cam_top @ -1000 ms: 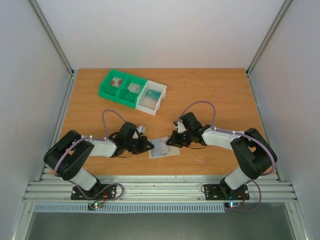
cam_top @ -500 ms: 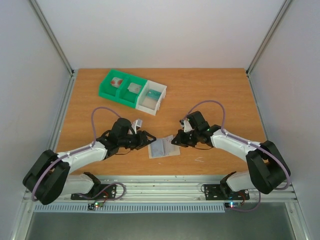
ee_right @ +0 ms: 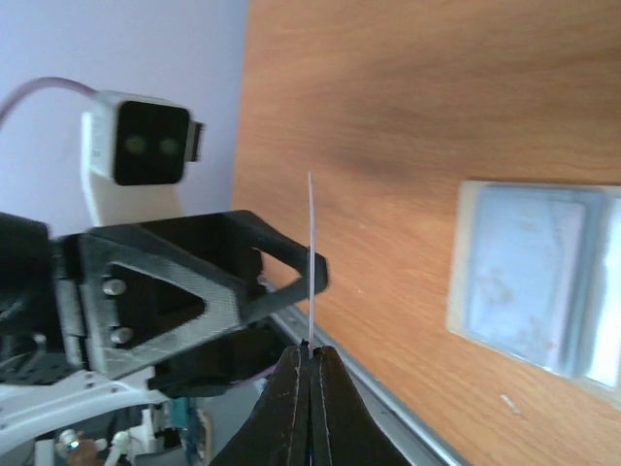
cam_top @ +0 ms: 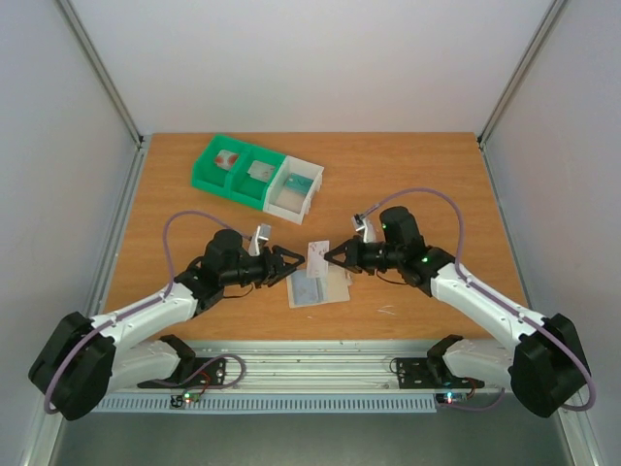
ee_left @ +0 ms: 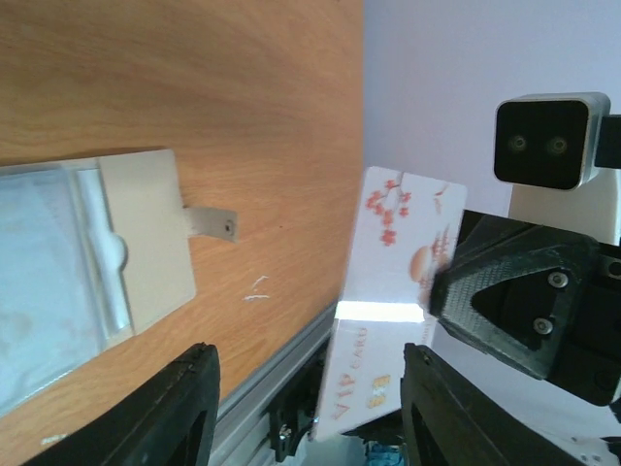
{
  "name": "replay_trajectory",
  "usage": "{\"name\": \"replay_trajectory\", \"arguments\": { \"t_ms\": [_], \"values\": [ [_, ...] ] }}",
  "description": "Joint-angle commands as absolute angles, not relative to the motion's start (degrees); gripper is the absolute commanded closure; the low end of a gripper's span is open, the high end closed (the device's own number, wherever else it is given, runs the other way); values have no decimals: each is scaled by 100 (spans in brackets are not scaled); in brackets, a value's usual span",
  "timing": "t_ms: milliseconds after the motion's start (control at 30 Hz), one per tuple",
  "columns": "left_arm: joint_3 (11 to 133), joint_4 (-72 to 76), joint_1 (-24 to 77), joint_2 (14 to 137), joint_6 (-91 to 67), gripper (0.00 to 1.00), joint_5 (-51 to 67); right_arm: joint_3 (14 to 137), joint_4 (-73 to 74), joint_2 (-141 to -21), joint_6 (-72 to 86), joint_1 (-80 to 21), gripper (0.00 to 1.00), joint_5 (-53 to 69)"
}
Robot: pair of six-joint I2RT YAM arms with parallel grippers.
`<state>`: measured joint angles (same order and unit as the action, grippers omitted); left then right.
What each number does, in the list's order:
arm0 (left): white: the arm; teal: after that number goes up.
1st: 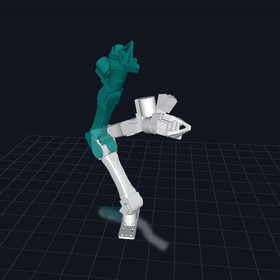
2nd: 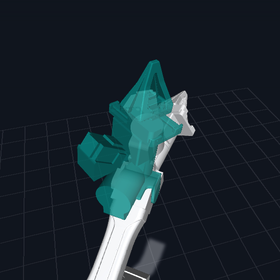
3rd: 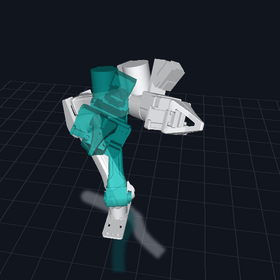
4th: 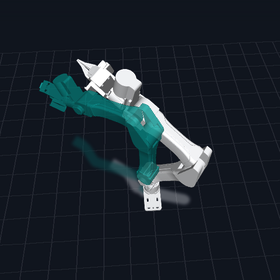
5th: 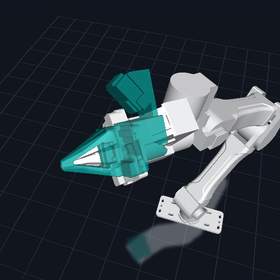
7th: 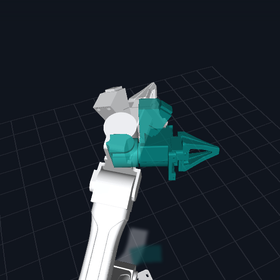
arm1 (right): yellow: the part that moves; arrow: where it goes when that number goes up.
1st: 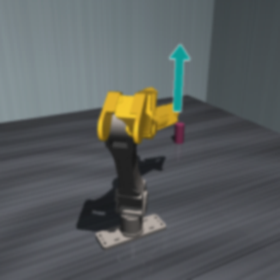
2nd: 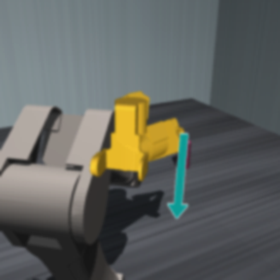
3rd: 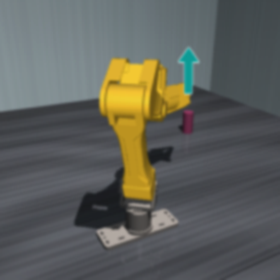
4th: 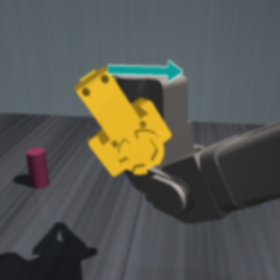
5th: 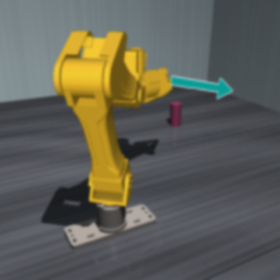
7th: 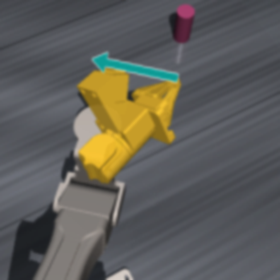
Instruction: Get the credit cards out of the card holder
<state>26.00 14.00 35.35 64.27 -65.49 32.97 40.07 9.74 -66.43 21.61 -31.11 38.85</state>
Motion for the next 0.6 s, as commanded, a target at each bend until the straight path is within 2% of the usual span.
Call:
{"name": "replay_trajectory", "arguments": {
  "t_ms": [0,167,267,333,433,567],
  "values": [
    [2520,2088,3631,6235,-6814,49,3385,3913,274,-6320,2853,-3123,99,4146],
    [2588,2403,3749,6359,-6880,54,3416,3852,19,-6351,3082,-3181,99,4331],
    [2581,2712,3759,6504,-6944,76,3509,3846,-142,-6358,3071,-3182,99,4391],
    [2447,3080,3757,6529,-7081,97,3489,3853,-73,-6351,2981,-3182,99,4439],
    [2316,3108,3761,6537,-7133,100,3393,3873,369,-6333,2502,-3180,97,4426],
    [2150,3551,3756,6620,-7116,100,3551,4182,1502,-6279,1596,-3173,86,4349]
  ]
}}
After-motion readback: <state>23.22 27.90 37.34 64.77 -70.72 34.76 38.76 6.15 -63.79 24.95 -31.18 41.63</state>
